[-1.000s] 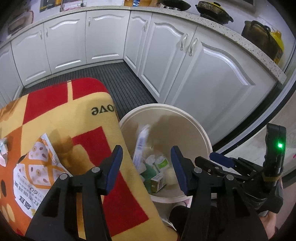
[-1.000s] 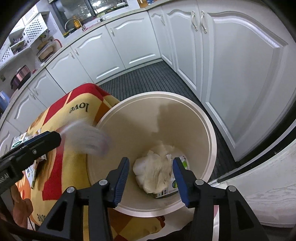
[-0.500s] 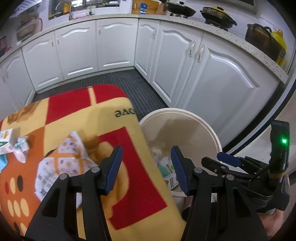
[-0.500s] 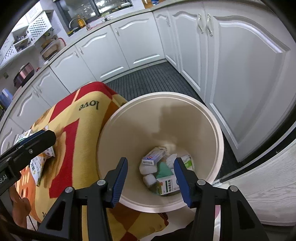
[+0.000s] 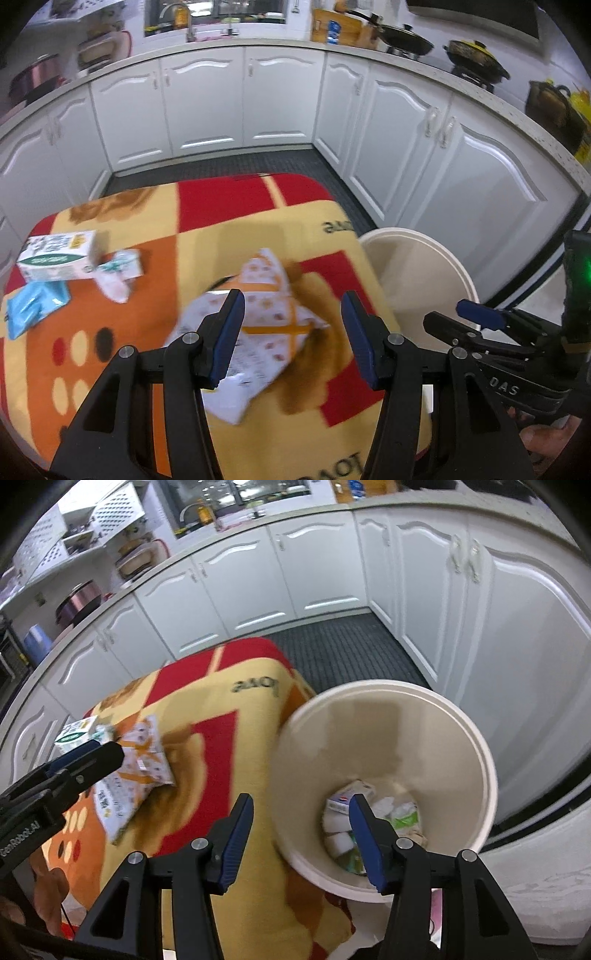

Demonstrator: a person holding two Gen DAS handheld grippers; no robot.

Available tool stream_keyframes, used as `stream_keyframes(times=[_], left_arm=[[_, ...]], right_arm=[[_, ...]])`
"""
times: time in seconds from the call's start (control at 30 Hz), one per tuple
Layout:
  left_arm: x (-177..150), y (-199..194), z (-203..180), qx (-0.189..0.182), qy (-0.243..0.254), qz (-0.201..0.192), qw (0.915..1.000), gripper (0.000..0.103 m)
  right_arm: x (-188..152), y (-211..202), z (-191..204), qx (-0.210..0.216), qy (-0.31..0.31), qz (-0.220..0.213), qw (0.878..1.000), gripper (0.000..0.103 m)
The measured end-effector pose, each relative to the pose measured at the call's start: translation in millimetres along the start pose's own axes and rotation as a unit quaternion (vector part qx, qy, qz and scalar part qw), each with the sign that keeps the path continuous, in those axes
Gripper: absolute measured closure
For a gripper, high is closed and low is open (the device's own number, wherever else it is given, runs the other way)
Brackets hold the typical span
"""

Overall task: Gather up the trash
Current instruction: 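Return to the table and grasp the blue wipes pack with left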

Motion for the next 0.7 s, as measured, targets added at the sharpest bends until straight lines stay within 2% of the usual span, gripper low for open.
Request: stream_keyframes(times=[0.03,0.3,0.47,0.57,0.7], left_arm=[[0,-2,6,0.003,-0.004,-0.001,1.0,0.05],[-6,-11,56,0.027,-0.034,0.003,0.999,0.05],[-13,-20,107,0.037,-0.061,0.016,0.9974,0.049],[-15,-24,139,0.038,-0.083,0.021,0.9956,0.042],[-20,-33,188,0.066,-0.106,0.022,0.9919,0.041]], right_arm=[[1,1,4,0.002,-0.003,-0.001,1.0,0.044],[8,8,58,0.027,-0.04,0.003,0.999,0.043],[11,16,85,0.049,-0.052,0.013,0.997,0.037],[10,22,101,0.066,-0.055,0.026,0.996,0.035],[8,32,119,0.078,-0.056,0.045,0.994,0.034]])
Point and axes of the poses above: each gripper's, at about its wrist camera, not at the fingertips, and y roughly the way its jaws point, z to its left, x to its top, the point moved 7 cm from there along y, roughly the way its jaws point, and after that the axes turned 2 degrees about -y, right-handed, at the moved point
